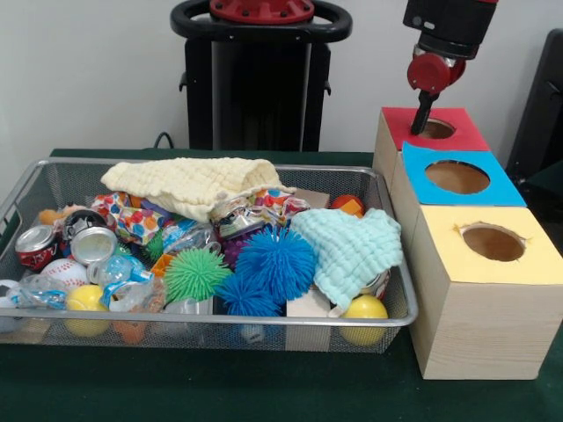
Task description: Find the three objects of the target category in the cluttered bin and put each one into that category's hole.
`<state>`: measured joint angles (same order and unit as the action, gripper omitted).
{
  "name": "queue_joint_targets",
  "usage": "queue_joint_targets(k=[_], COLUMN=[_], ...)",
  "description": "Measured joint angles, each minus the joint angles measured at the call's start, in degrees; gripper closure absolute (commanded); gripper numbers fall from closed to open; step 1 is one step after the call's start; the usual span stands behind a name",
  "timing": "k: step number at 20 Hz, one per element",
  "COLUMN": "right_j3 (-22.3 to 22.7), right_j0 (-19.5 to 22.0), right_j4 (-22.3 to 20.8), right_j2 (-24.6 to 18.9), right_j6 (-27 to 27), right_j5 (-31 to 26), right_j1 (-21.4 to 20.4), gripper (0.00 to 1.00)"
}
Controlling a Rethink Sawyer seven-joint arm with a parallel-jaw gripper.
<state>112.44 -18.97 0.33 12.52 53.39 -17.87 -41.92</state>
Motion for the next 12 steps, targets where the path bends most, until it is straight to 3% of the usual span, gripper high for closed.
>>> queue_joint_targets(k=[12], right_j3=[0.17], right_j0=[0.80], right_j4=[0.00], right_j2=[-0.45], right_j6=[0.00], right_j5=[0.09], right_j1=[-0.75], gripper=[1.00])
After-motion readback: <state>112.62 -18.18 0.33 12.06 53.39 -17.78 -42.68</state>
